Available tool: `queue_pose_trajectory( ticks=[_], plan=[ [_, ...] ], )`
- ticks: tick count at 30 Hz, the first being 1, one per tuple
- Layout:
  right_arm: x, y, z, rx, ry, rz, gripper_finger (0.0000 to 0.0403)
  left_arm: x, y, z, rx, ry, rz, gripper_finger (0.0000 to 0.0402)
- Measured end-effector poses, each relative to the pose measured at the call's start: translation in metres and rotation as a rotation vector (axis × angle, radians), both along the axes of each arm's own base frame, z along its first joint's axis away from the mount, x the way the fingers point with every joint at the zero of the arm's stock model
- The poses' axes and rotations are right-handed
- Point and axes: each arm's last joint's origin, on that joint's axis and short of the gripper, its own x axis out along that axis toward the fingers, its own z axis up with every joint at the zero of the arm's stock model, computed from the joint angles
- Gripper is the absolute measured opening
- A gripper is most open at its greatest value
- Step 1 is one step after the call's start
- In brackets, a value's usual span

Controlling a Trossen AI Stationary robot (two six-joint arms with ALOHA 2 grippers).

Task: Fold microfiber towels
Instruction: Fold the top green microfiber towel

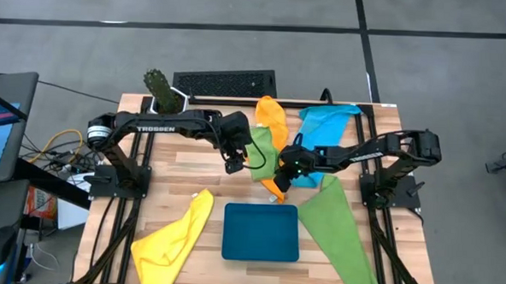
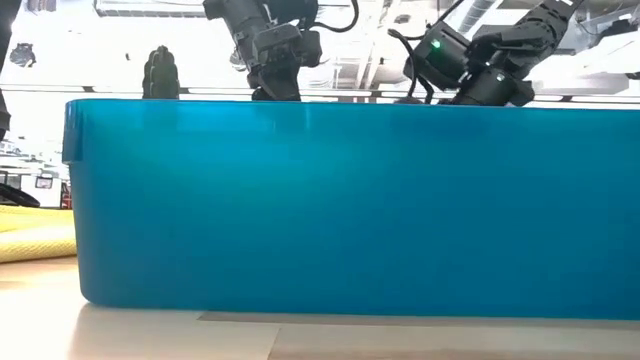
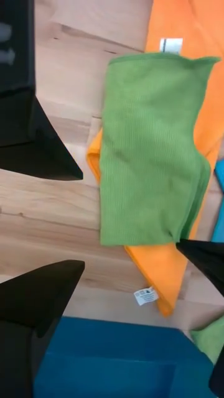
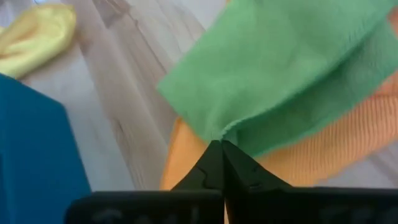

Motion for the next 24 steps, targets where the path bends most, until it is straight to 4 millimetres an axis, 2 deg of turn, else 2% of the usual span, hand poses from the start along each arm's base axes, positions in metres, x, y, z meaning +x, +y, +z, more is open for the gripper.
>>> queue_pose_trajectory(
  ticks=[9, 15, 17, 20, 24],
  plan=[
    [0.012, -0.001, 0.015, -0.009, -0.089, 0.008, 0.001, 0.003, -0.013, 0.0, 0.014, 0.005, -0.009, 0.0214],
    [0.021, 0.006, 0.026, 0.0, -0.233, 0.103, 0.0014, 0.003, -0.019, -0.001, -0.002, 0.015, 0.006, 0.0214],
    [0.02, 0.007, 0.021, 0.001, -0.197, 0.108, 0.0019, 0.003, -0.021, -0.001, -0.004, 0.02, 0.007, 0.0214],
    [0.021, 0.005, -0.001, 0.008, -0.092, 0.096, 0.0017, 0.003, -0.025, -0.001, 0.012, 0.026, 0.013, 0.0214],
    [0.025, 0.003, -0.018, 0.018, -0.047, 0.101, 0.0013, 0.008, -0.033, -0.005, 0.014, -0.013, 0.015, 0.0214]
  ],
)
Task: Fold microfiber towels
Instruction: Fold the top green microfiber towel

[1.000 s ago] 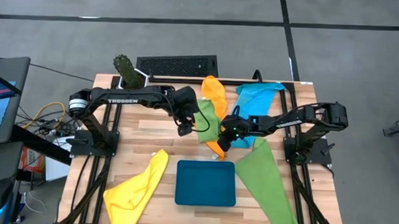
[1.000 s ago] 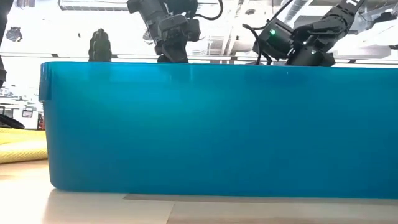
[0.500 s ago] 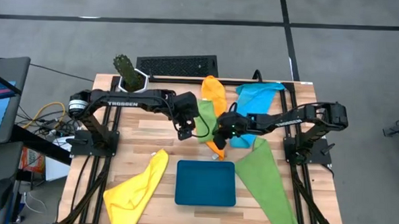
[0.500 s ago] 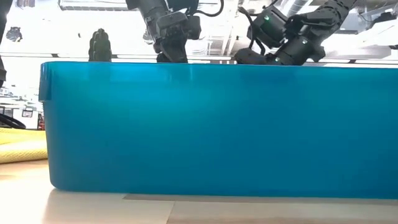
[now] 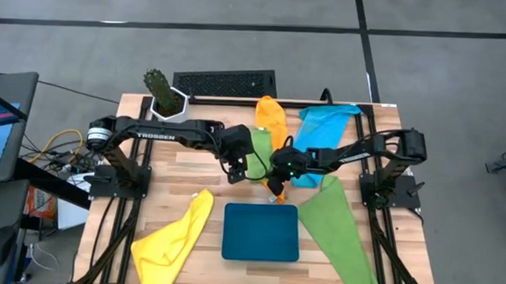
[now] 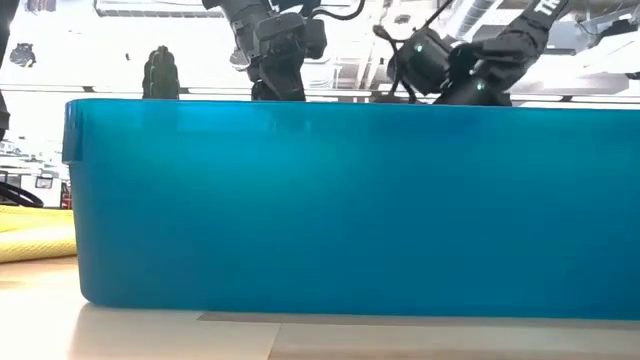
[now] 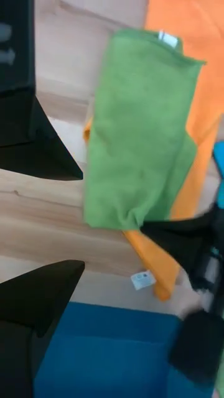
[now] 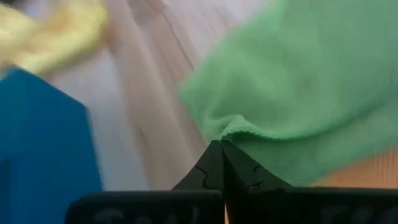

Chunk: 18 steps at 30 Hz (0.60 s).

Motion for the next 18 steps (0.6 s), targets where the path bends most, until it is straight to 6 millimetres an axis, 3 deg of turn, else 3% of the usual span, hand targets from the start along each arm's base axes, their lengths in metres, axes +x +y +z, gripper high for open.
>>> queue_pose_trajectory(
  ticks=[3, 12, 18],
  plan=[
    [-0.001, 0.001, -0.007, 0.007, 0.032, 0.0, 0.0018, 0.001, -0.006, -0.009, -0.009, -0.009, 0.007, 0.0214],
    [-0.007, -0.001, 0.019, -0.052, -0.024, -0.025, 0.0013, 0.002, -0.01, -0.022, -0.022, -0.047, 0.031, 0.0214],
    [-0.014, -0.002, 0.016, -0.117, 0.059, -0.018, 0.0026, 0.005, -0.01, -0.027, -0.018, -0.106, 0.027, 0.0214]
  ],
)
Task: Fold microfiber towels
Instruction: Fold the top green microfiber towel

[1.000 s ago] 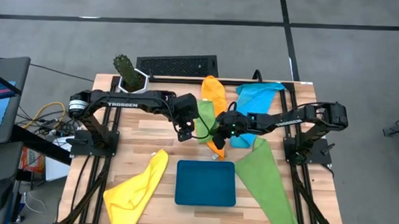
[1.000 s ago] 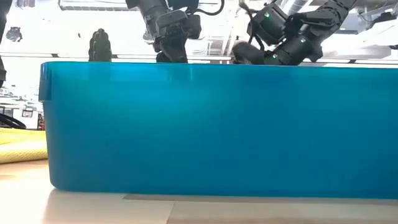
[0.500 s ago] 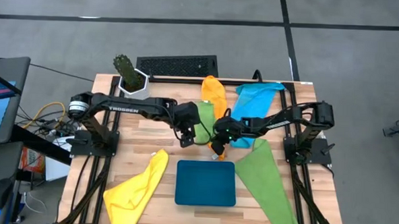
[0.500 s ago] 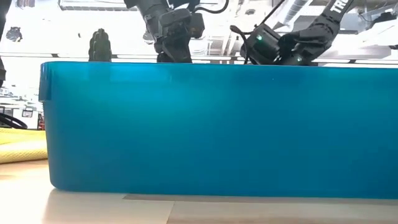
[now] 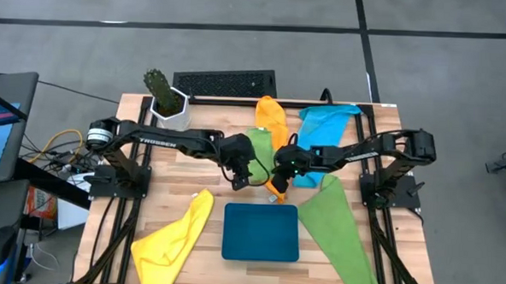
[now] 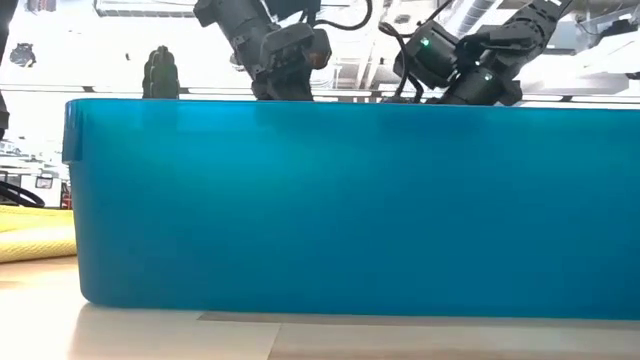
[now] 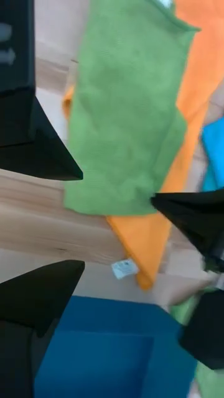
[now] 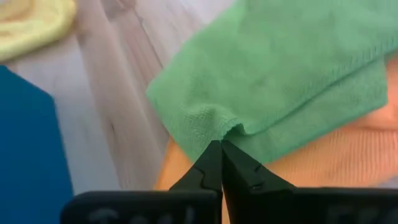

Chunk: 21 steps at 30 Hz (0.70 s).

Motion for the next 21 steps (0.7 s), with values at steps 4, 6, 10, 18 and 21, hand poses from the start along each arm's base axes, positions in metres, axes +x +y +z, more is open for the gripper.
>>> queue_pose_trajectory(
  ticks=[4, 6, 10, 18, 21],
  plan=[
    [-0.001, 0.002, -0.009, -0.008, 0.047, 0.021, 0.0026, 0.001, 0.0, -0.012, -0.018, -0.067, 0.002, 0.0214],
    [0.002, 0.001, -0.006, -0.005, 0.019, 0.024, 0.0026, 0.001, -0.001, -0.019, -0.04, -0.102, -0.002, 0.0214],
    [-0.001, -0.001, -0.004, 0.045, 0.021, 0.034, 0.0049, 0.0, -0.003, -0.031, -0.085, -0.162, -0.04, 0.0214],
    [-0.01, -0.017, 0.016, 0.039, -0.014, -0.018, 0.0146, -0.006, -0.008, -0.049, -0.044, -0.207, -0.011, 0.0195],
    [-0.012, -0.03, 0.014, -0.009, 0.0, -0.079, 0.0175, -0.006, -0.01, -0.052, -0.038, -0.227, -0.007, 0.0179]
  ],
)
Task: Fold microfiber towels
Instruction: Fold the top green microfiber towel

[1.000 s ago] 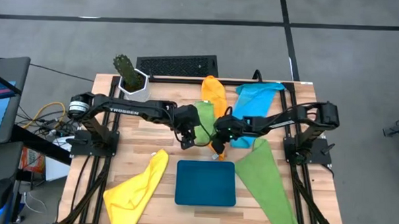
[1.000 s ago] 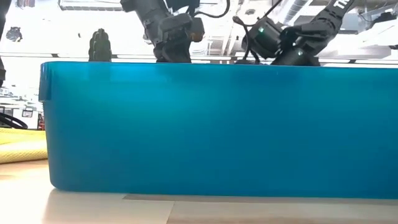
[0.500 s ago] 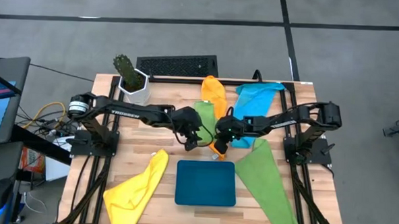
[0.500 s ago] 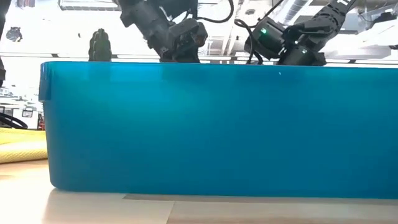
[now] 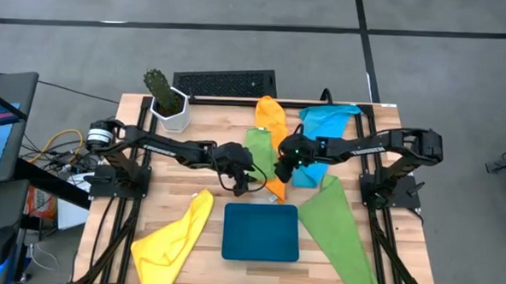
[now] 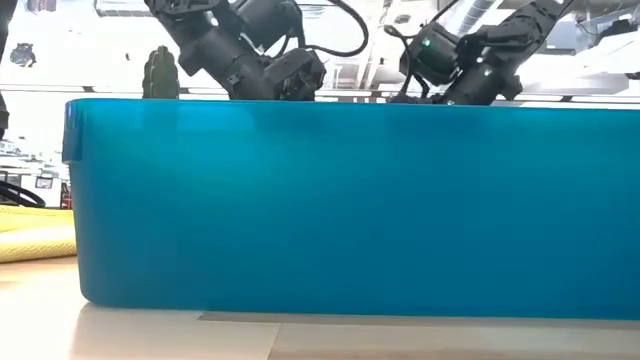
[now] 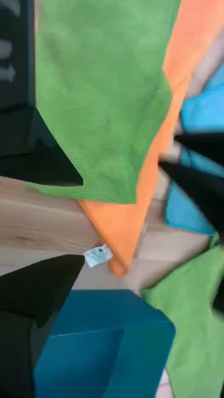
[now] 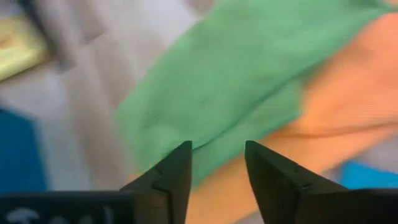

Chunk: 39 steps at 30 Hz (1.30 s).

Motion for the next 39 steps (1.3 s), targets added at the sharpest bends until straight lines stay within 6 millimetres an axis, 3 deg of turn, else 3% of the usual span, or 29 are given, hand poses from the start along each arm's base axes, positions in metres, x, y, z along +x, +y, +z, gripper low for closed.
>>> queue_pose_trajectory(
  ticks=[6, 11, 15, 22, 29, 36, 39],
  plan=[
    [0.0, -0.028, -0.016, 0.011, 0.018, -0.068, 0.02, 0.008, -0.004, -0.011, -0.001, -0.014, -0.011, 0.0153],
    [0.003, -0.039, -0.023, 0.068, -0.021, -0.049, 0.0187, 0.011, -0.007, -0.019, -0.002, 0.006, -0.008, 0.014],
    [0.004, -0.04, -0.029, 0.068, -0.013, -0.038, 0.0144, 0.01, -0.006, -0.021, 0.009, 0.018, 0.003, 0.0134],
    [0.006, -0.041, -0.029, 0.058, -0.033, -0.034, 0.0017, 0.01, -0.005, -0.021, 0.041, 0.021, 0.011, 0.0132],
    [0.015, -0.048, -0.015, 0.019, -0.051, -0.036, 0.0038, 0.01, -0.005, -0.021, 0.042, 0.02, 0.01, 0.0132],
    [0.018, -0.049, -0.012, -0.036, -0.069, -0.026, 0.0014, 0.01, -0.004, -0.021, 0.068, 0.021, 0.024, 0.0132],
    [0.017, -0.048, -0.014, -0.013, -0.051, -0.012, 0.0026, 0.01, -0.004, -0.021, 0.07, 0.021, 0.022, 0.0132]
  ],
)
